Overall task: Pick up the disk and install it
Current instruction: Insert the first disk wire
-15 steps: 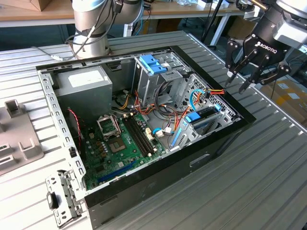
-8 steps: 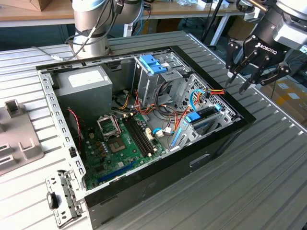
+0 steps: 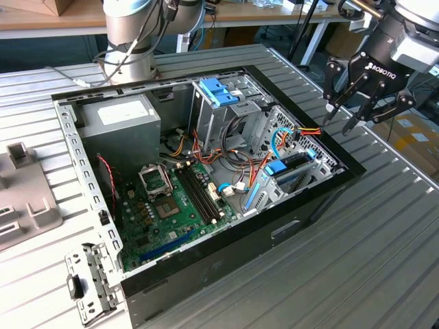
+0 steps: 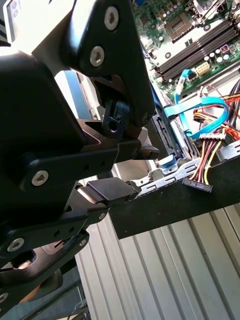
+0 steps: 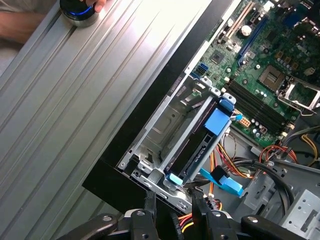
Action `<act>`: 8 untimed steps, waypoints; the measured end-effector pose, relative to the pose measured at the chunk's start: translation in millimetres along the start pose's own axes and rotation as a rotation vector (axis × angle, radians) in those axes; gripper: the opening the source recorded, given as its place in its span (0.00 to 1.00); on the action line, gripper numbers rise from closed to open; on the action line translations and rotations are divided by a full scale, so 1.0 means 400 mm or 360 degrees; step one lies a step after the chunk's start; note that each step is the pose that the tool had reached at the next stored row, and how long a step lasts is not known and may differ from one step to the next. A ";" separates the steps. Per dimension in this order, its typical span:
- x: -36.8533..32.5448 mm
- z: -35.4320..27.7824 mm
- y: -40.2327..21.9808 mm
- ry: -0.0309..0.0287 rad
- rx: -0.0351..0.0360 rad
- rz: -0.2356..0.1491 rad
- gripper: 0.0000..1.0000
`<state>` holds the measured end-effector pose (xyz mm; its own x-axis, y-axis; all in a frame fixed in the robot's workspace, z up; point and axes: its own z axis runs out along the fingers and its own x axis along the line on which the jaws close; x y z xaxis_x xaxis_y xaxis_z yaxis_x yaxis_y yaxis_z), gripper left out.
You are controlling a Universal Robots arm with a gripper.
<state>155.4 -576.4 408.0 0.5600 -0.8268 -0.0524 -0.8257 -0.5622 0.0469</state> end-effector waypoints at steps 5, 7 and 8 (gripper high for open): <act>0.002 0.003 -0.003 0.00000 0.0000 -0.0001 0.42; 0.003 0.005 -0.004 0.00001 0.0000 -0.0001 0.42; 0.004 0.005 -0.005 0.00001 0.0000 -0.0002 0.42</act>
<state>157.7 -576.4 405.7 0.5608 -0.8263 -0.0524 -0.8251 -0.5630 0.0469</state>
